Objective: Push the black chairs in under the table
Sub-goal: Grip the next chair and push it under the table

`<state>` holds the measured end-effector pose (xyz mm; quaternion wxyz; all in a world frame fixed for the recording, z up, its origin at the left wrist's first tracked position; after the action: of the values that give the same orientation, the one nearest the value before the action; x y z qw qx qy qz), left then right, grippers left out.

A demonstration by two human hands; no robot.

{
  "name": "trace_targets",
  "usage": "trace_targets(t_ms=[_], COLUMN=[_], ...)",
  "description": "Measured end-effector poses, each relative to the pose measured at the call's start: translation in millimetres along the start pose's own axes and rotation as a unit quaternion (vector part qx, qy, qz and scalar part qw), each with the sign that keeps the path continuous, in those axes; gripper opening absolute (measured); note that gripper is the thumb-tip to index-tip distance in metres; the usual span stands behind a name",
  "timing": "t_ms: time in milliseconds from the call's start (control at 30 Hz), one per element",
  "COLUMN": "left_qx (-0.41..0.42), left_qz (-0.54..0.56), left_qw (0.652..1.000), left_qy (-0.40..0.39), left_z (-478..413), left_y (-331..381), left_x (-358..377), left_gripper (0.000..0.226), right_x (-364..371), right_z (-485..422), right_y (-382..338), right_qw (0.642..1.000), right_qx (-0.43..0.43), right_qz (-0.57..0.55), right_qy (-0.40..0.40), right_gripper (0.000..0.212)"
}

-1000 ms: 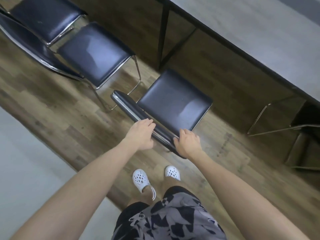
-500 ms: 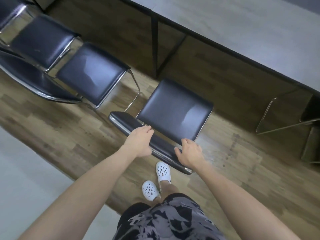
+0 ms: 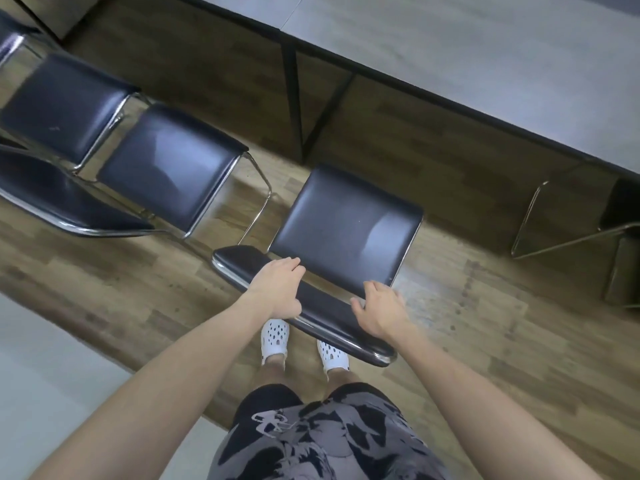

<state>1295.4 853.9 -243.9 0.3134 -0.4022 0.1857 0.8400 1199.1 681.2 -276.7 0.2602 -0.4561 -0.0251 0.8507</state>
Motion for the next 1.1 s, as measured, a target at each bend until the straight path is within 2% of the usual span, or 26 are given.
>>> trace_targets(t_ms=[300, 500, 633, 733, 867, 1033, 1100], left_qx=[0.057, 0.104, 0.108, 0.112, 0.118, 0.100, 0.086], left_qz=[-0.036, -0.058, -0.092, -0.112, -0.114, -0.100, -0.094], left_qw=[0.997, 0.992, 0.984, 0.983, 0.986, 0.990, 0.992], left_qy=[-0.043, -0.042, -0.107, -0.097, -0.035, 0.014, 0.021], left_z=[-10, -9, -9, -11, -13, -14, -15], left_y=[-43, -72, -88, -90, -89, -89, -89], left_x=[9, 21, 47, 59, 61, 62, 64], left_gripper=[0.078, 0.080, 0.090, 0.098, 0.097, 0.085, 0.080], right_x=[16, 36, 49, 61, 72, 72, 75], right_z=[-2, 8, 26, 38, 46, 47, 45], right_y=[-30, -63, -68, -60, -46, -30, -27], right_qw=[0.998, 0.996, 0.994, 0.992, 0.988, 0.982, 0.983], right_qx=[0.059, 0.081, 0.089, 0.115, 0.151, 0.183, 0.177], right_qz=[-0.026, -0.041, -0.062, -0.047, 0.007, 0.027, 0.029], right_qy=[-0.006, -0.011, -0.020, -0.030, -0.022, 0.030, 0.037], right_gripper=[0.046, 0.077, 0.102, 0.118, 0.103, 0.055, 0.045])
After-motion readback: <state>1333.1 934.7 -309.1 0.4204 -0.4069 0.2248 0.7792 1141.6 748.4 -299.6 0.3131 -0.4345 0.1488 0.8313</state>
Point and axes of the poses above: each hand's wrist, its own z-axis away from the middle knuckle, its own x-axis out of the palm, y = z × x, the point moved 7 cm from there along -z, towards the middle knuckle, and after that the axes turned 4 degrees about -z, right-handed, at the moved point
